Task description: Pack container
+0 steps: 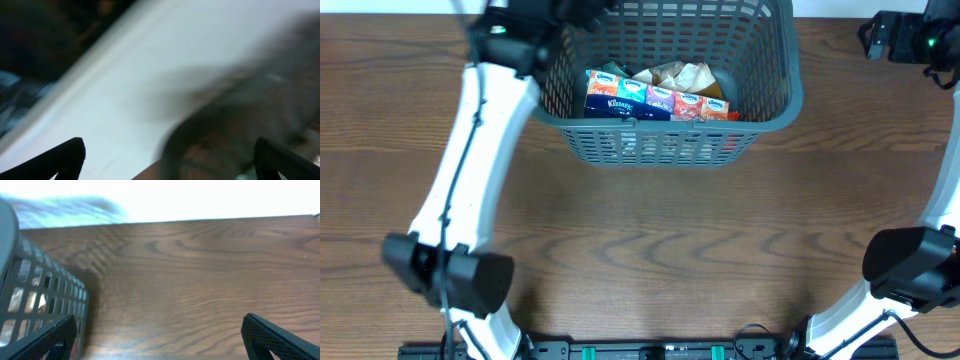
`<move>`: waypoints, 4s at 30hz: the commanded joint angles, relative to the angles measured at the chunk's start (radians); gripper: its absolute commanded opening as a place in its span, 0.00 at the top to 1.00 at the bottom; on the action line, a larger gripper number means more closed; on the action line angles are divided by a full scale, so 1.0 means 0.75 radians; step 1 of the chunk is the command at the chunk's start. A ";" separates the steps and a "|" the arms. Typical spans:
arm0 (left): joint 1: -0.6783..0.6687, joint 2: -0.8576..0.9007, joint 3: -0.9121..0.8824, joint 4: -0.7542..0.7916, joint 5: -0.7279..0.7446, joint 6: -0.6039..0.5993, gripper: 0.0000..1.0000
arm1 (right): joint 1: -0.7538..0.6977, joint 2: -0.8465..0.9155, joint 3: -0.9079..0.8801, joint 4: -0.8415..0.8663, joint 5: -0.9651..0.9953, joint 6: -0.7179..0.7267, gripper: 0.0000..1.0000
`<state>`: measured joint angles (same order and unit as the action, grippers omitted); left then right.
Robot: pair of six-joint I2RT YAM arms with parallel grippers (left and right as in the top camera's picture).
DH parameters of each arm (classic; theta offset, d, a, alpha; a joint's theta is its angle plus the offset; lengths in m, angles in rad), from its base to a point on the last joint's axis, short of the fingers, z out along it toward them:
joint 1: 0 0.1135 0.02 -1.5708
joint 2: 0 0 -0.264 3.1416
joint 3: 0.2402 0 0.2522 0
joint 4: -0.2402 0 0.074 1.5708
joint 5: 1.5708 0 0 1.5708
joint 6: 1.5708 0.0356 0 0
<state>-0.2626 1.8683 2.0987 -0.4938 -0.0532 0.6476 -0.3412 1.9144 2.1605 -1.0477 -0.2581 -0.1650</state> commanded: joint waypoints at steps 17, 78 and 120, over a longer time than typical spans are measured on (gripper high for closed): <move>0.599 -0.250 0.044 -0.237 -0.259 -0.826 0.01 | 0.173 -0.012 0.246 0.030 0.371 -0.033 0.01; 0.128 -1.517 -1.726 0.000 -0.009 -0.860 0.01 | 0.230 -1.096 -1.586 0.463 0.509 0.578 0.01; 0.127 -1.515 -1.726 0.001 -0.009 -0.860 0.01 | 0.376 -1.587 -1.823 0.732 0.491 0.408 0.01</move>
<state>-0.1650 0.7322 0.8043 -0.4931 -0.0589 -0.0025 -0.0887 0.8051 0.8600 -0.5186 0.1215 0.2146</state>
